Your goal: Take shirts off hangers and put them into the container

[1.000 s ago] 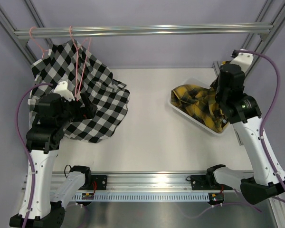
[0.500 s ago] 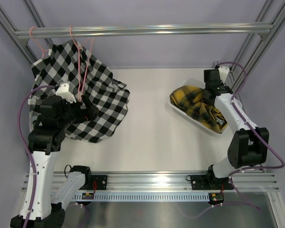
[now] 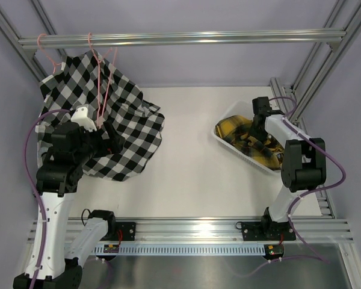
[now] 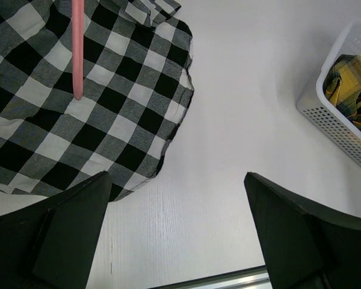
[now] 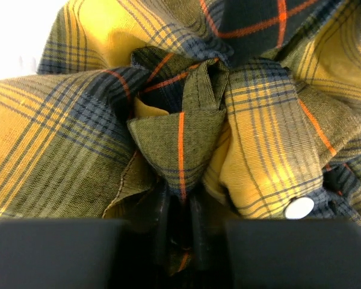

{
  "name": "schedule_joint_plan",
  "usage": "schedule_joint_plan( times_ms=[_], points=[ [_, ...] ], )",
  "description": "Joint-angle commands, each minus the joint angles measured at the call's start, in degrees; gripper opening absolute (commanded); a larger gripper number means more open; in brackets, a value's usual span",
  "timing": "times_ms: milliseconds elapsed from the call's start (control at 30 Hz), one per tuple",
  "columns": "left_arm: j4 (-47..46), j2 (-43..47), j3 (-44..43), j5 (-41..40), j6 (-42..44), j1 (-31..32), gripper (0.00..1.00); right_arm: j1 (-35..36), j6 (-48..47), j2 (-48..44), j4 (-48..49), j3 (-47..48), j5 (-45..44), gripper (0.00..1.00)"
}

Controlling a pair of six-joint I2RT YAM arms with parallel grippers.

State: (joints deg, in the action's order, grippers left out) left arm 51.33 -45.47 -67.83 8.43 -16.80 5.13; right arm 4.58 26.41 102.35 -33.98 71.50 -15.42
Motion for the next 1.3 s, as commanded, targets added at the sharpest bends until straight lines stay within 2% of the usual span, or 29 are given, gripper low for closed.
schedule_joint_plan(
  times_ms=[0, 67, 100, 233, 333, 433, 633, 733, 967, 1267],
  points=[
    [-1.59, 1.00, -0.81, 1.15, 0.01, 0.06, 0.99, -0.36, -0.48, -3.89, -6.27, 2.58, 1.01, 0.31],
    [-1.32, 0.91, -1.33, 1.07, 0.10, 0.06, 0.99, -0.45, -2.06, -6.71, -8.47, 6.17, -0.40, 0.42],
    [-1.23, 0.83, -1.51, 1.07, 0.01, 0.06, 0.99, -0.36, -2.59, -9.50, -9.26, 7.58, -0.49, 0.52],
    [-0.97, 0.65, -2.21, 0.63, 0.10, 0.06, 0.99, -0.36, -4.70, -16.29, -12.86, 13.12, 1.17, 0.72],
    [-0.79, 0.12, -2.39, 0.45, 0.10, 0.06, 0.99, -0.19, -5.41, -20.86, -14.62, 12.88, 4.68, 0.74],
    [-0.71, -0.40, -2.74, 0.54, -0.08, 0.06, 0.99, -0.27, -5.50, -26.13, -14.37, 8.41, 10.47, 0.72],
    [-0.18, -0.93, -3.62, -0.25, 0.27, 0.06, 0.99, -0.19, -3.30, -37.38, -9.45, -3.98, 25.78, 0.41],
    [-0.18, -1.37, -3.88, -0.78, 0.36, 0.06, 0.99, -0.27, -1.98, -38.71, -8.04, -7.94, 27.98, 0.35],
    [-0.18, -1.46, -3.80, -0.69, -0.25, 0.06, 0.99, -1.41, -0.05, -33.36, -5.76, -13.32, 17.71, 0.27],
    [1.14, -0.93, -3.36, -1.57, 0.71, 0.06, 0.99, -6.16, 4.34, -15.97, 2.86, -15.26, 12.78, 0.28]
  ],
)
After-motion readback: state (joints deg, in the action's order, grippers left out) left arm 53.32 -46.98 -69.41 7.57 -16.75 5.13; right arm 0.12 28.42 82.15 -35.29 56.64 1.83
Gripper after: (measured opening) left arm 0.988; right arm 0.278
